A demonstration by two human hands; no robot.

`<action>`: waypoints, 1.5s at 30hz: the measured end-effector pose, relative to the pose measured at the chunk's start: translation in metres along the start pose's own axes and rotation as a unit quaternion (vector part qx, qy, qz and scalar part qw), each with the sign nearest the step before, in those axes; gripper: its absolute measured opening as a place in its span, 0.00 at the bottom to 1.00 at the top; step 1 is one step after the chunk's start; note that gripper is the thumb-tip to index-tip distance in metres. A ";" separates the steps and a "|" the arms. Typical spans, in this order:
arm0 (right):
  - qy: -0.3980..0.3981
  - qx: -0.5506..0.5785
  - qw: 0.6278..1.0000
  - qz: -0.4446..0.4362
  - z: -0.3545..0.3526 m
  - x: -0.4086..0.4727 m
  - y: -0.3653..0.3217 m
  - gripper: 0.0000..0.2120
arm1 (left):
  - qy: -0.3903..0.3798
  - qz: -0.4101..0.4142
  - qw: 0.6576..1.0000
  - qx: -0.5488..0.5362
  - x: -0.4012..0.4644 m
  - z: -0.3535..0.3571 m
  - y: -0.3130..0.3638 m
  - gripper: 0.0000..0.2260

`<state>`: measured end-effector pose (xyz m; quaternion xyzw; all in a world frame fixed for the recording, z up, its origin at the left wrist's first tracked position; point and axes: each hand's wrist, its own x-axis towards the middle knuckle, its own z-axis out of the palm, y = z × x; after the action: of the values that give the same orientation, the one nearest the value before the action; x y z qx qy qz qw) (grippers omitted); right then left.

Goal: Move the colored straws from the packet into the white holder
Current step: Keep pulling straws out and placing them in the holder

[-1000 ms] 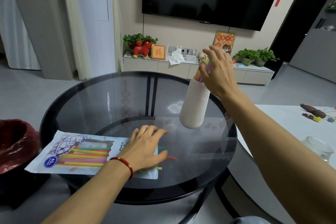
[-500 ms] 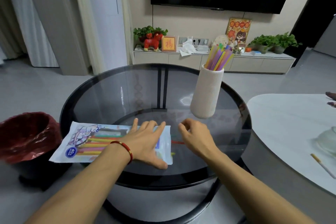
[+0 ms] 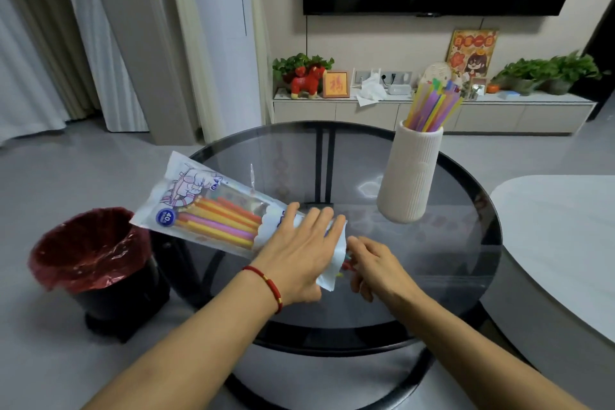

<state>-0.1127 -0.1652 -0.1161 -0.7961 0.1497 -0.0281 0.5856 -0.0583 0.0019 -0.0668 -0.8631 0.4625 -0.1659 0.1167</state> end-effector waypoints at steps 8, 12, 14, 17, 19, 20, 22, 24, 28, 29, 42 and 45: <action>-0.042 0.093 0.994 -0.026 0.009 -0.001 0.002 0.11 | -0.006 -0.019 1.000 0.019 -0.001 0.002 -0.001 0.52; 0.005 0.113 0.993 -0.041 -0.006 0.005 -0.001 0.05 | -0.011 -0.043 0.998 -0.034 -0.003 0.010 -0.011 0.51; -0.004 0.145 0.989 -0.021 -0.016 0.008 -0.001 0.05 | -0.015 -0.062 0.996 -0.063 -0.004 0.014 -0.017 0.51; -0.019 0.135 0.991 -0.012 -0.029 0.011 0.002 0.04 | -0.029 -0.078 0.993 -0.086 -0.004 0.019 -0.023 0.50; -0.014 0.126 0.992 -0.021 -0.039 0.012 0.002 0.04 | -0.048 -0.088 0.990 -0.097 -0.004 0.023 -0.026 0.51; -0.008 0.120 0.992 -0.029 -0.044 0.013 0.002 0.04 | -0.060 -0.094 0.988 -0.104 -0.003 0.024 -0.027 0.52; 0.003 0.108 0.993 -0.042 -0.055 0.014 0.001 0.04 | -0.085 -0.104 0.984 -0.117 -0.003 0.027 -0.029 0.54; 0.016 0.087 0.995 -0.053 -0.066 0.012 0.000 0.05 | -0.105 -0.108 0.980 -0.133 -0.004 0.031 -0.031 0.54; 0.034 0.031 0.995 -0.087 -0.094 0.004 -0.006 0.05 | -0.129 -0.119 0.967 -0.183 -0.002 0.034 -0.026 0.50; 0.028 0.019 0.995 -0.096 -0.100 0.000 -0.008 0.06 | -0.124 -0.123 0.962 -0.210 0.000 0.033 -0.023 0.47; 0.135 0.284 0.949 -0.016 -0.137 -0.008 -0.013 0.21 | -0.040 -0.117 0.970 -0.209 0.022 0.031 0.000 0.12; 0.042 0.312 0.948 0.047 -0.116 -0.007 -0.011 0.19 | -0.037 -0.140 0.966 -0.213 0.024 0.027 0.002 0.13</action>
<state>-0.1429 -0.2679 -0.0686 -0.5641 0.1949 -0.0796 0.7984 -0.0365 -0.0177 -0.0883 -0.9297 0.3572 -0.0457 -0.0773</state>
